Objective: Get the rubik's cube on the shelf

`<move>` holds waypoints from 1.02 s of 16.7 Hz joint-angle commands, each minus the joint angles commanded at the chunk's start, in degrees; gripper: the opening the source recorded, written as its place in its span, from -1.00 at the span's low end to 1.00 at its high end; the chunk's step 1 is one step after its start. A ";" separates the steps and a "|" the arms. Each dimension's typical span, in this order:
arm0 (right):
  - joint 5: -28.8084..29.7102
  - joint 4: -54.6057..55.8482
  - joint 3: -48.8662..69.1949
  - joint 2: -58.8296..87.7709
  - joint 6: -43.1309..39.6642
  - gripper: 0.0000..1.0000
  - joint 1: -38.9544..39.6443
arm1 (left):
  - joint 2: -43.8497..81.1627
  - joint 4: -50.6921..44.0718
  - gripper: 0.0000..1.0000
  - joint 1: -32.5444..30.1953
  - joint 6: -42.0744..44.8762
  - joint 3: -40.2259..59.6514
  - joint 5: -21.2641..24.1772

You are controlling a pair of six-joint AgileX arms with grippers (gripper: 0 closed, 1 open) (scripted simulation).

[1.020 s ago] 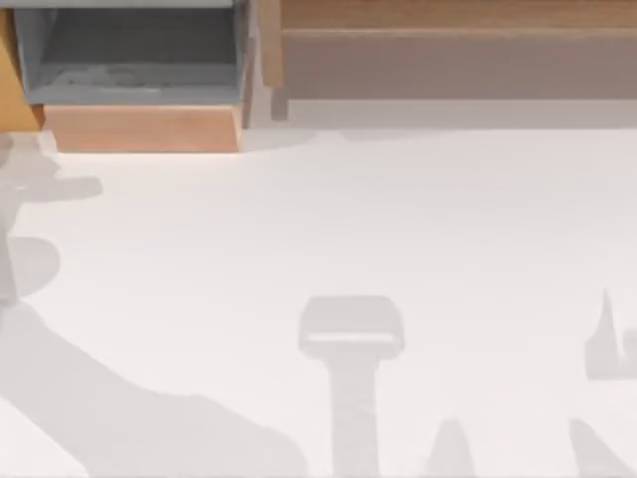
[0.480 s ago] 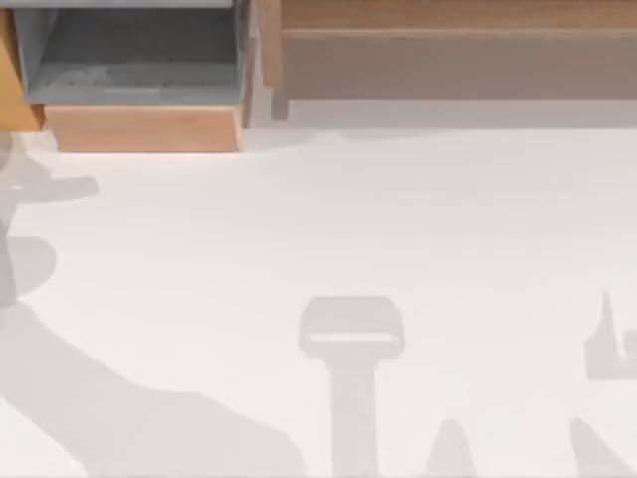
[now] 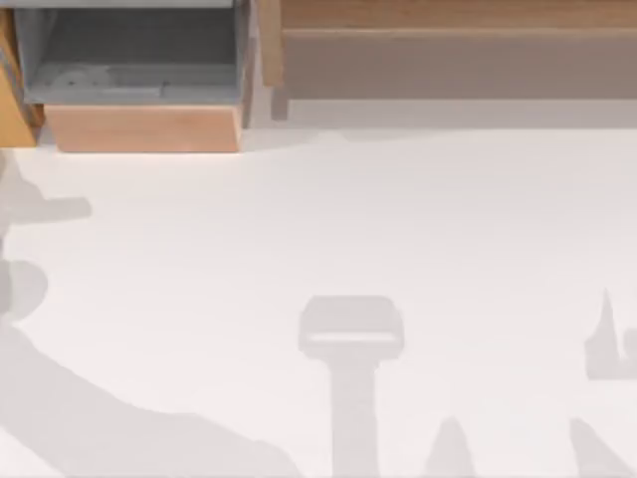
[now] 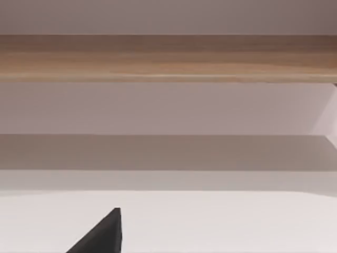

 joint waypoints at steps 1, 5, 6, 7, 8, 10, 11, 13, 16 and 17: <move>0.00 0.00 0.00 0.00 0.00 1.00 0.00 | -1.04 1.23 -1.00 0.58 0.03 -2.79 0.61; 0.00 0.00 0.00 0.00 0.00 1.00 0.00 | -3.93 4.86 -1.00 2.29 0.20 -8.94 2.31; 0.00 0.00 0.00 0.00 0.00 1.00 0.00 | -3.96 4.93 -1.00 2.32 0.21 -9.01 2.34; 0.00 0.00 0.00 0.00 0.00 1.00 0.00 | -3.96 4.93 -1.00 2.32 0.21 -9.01 2.34; 0.00 0.00 0.00 0.00 0.00 1.00 0.00 | -3.96 4.93 -1.00 2.32 0.21 -9.01 2.34; 0.00 0.00 0.00 0.00 0.00 1.00 0.00 | -3.78 4.88 -1.00 2.25 0.22 -8.93 2.39; 0.00 0.00 0.00 0.00 0.00 1.00 0.00 | -4.47 5.58 -1.00 2.75 0.25 -9.64 2.97; 0.00 0.00 0.00 0.00 0.00 1.00 0.00 | -5.94 7.59 -1.00 4.02 0.37 -12.88 4.18; 0.00 0.00 0.00 0.00 0.00 1.00 0.00 | -7.79 10.22 -1.00 5.89 0.37 -20.10 5.78; 0.00 0.00 0.00 0.00 0.00 1.00 0.00 | -8.65 11.42 -1.00 6.66 0.38 -21.59 6.53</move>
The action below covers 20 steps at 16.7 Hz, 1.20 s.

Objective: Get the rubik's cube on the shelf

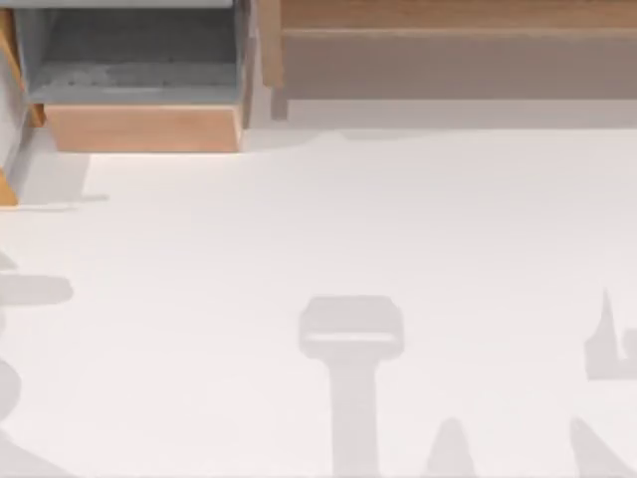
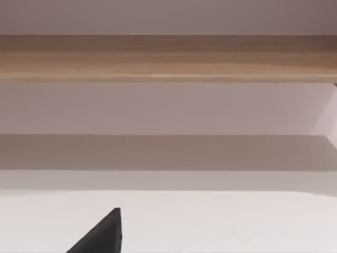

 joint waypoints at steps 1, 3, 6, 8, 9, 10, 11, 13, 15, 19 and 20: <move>0.00 0.00 0.00 0.00 0.00 1.00 0.00 | -0.75 0.74 -1.00 0.62 0.06 -0.88 0.70; 0.00 0.00 0.00 0.00 0.00 1.00 0.00 | -1.00 0.98 -1.00 0.83 0.11 -1.15 0.95; 0.00 0.00 0.00 0.00 0.00 1.00 0.00 | -0.90 1.07 -1.00 0.63 0.20 -1.10 0.93; 0.00 0.00 0.00 0.00 0.00 1.00 0.00 | -1.77 2.34 -1.00 1.95 0.30 -3.14 2.09; 0.00 0.00 0.00 0.00 0.00 1.00 0.00 | -2.35 3.23 -1.00 2.85 0.35 -4.68 3.03; 0.00 0.00 0.00 0.00 0.00 1.00 0.00 | -2.98 4.21 -1.00 3.83 0.41 -6.49 4.10; 0.00 0.00 0.00 0.00 0.00 1.00 0.00 | -3.69 5.22 -1.00 4.88 0.46 -8.43 5.18; 0.00 0.00 0.00 0.00 0.00 1.00 0.00 | -5.02 7.10 -1.00 6.82 0.55 -11.85 7.09; 0.00 0.00 0.00 0.00 0.00 1.00 0.00 | -5.68 8.03 -1.00 7.76 0.58 -13.24 8.03; 0.00 0.00 0.00 0.00 0.00 1.00 0.00 | -5.68 8.03 -0.85 7.76 0.58 -13.24 8.03; 0.00 0.00 0.00 0.00 0.00 1.00 0.00 | -5.68 8.03 -0.70 7.76 0.58 -13.24 8.03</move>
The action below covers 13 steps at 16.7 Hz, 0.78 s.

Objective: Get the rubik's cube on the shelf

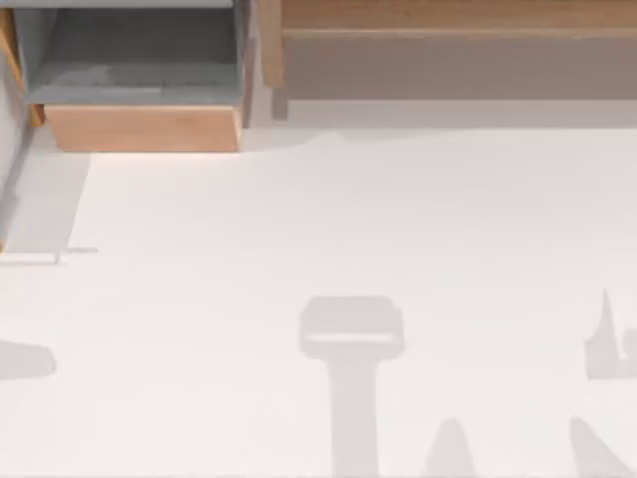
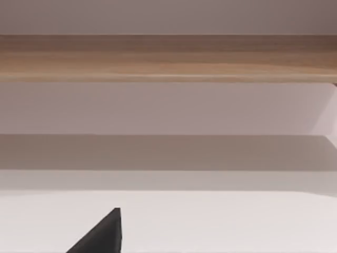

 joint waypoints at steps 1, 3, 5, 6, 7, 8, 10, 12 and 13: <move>0.00 0.00 0.00 0.00 0.00 1.00 0.00 | 0.00 0.00 -0.55 0.00 0.00 0.00 0.00; 0.00 0.00 0.00 0.00 0.00 1.00 0.00 | 0.00 0.00 -0.25 0.00 0.00 0.00 0.00; 0.00 0.00 0.00 0.00 0.00 1.00 0.00 | 0.00 0.00 0.06 0.00 0.00 0.00 0.00; 0.00 0.00 0.00 0.00 0.00 1.00 0.00 | 0.00 0.00 0.21 0.00 0.00 0.00 0.00; 0.00 0.00 0.00 0.00 0.00 1.00 0.00 | 0.00 0.00 0.36 0.00 0.00 0.00 0.00; 0.00 0.00 0.00 0.00 0.00 1.00 0.00 | 0.00 0.00 0.51 0.00 0.00 0.00 0.00; 0.00 0.00 0.00 0.00 0.00 1.00 0.00 | 0.00 0.00 0.81 0.00 0.00 0.00 0.00; 0.00 0.00 0.00 0.00 0.00 1.00 0.00 | 0.00 0.00 1.00 0.00 0.00 0.00 0.00; 0.00 0.00 0.00 0.00 0.00 1.00 0.00 | 0.00 0.00 1.00 0.00 0.00 0.00 0.00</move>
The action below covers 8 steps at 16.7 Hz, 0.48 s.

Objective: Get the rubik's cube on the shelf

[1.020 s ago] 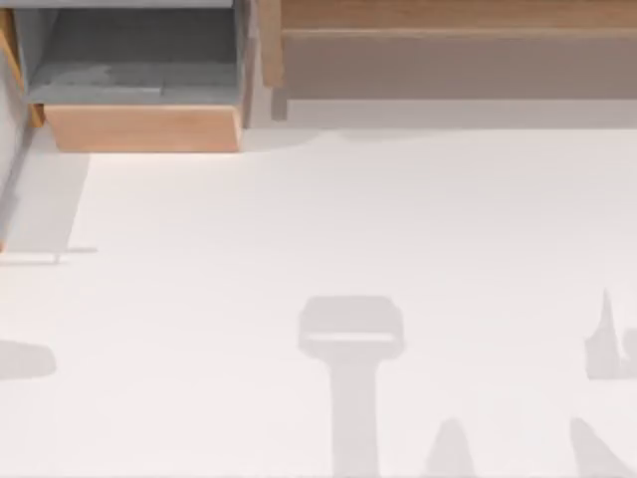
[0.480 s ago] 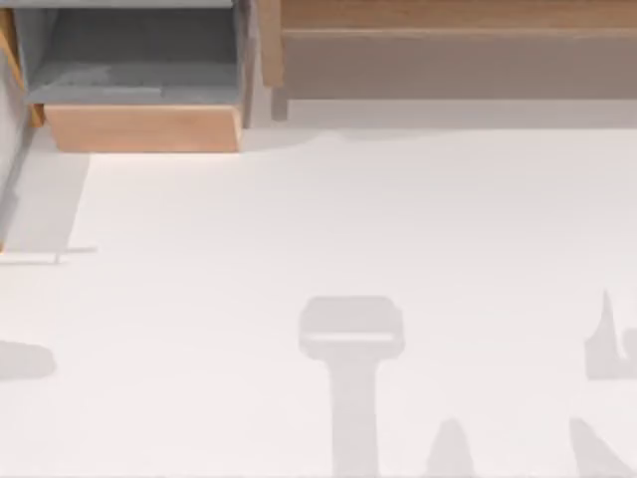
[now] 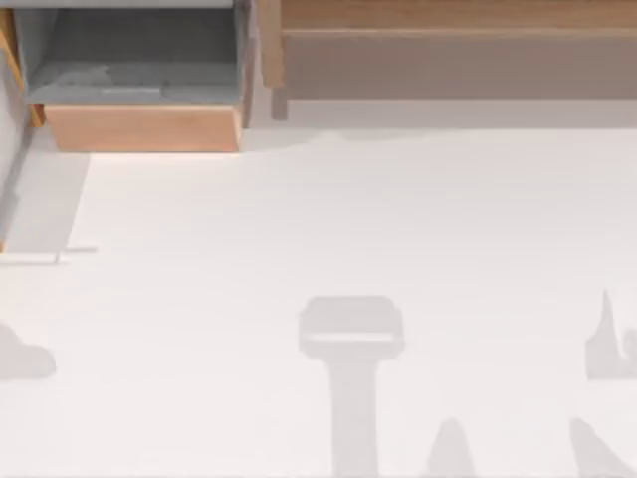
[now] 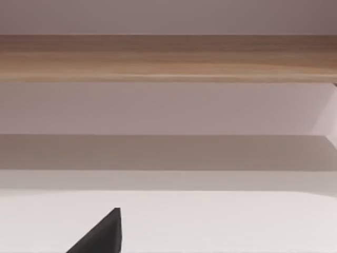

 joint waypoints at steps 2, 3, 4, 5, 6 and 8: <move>0.00 0.00 0.00 0.00 0.00 1.00 0.00 | 0.00 0.00 1.00 0.00 0.00 0.00 0.00; 0.00 0.00 0.00 0.00 0.00 1.00 0.00 | 0.00 0.00 1.00 0.00 0.00 0.00 0.00; 0.00 0.00 0.00 0.00 0.00 1.00 0.00 | 0.00 0.00 1.00 0.00 0.00 0.00 0.00; 0.00 0.00 0.00 0.00 0.00 1.00 0.00 | 0.00 0.00 1.00 0.00 0.00 0.00 0.00; 0.00 0.00 0.00 0.00 0.00 1.00 0.00 | 0.00 0.00 1.00 0.00 0.00 0.00 0.00; 0.00 0.00 0.00 0.00 0.00 1.00 0.00 | -0.06 0.12 1.00 0.08 0.03 -0.08 0.10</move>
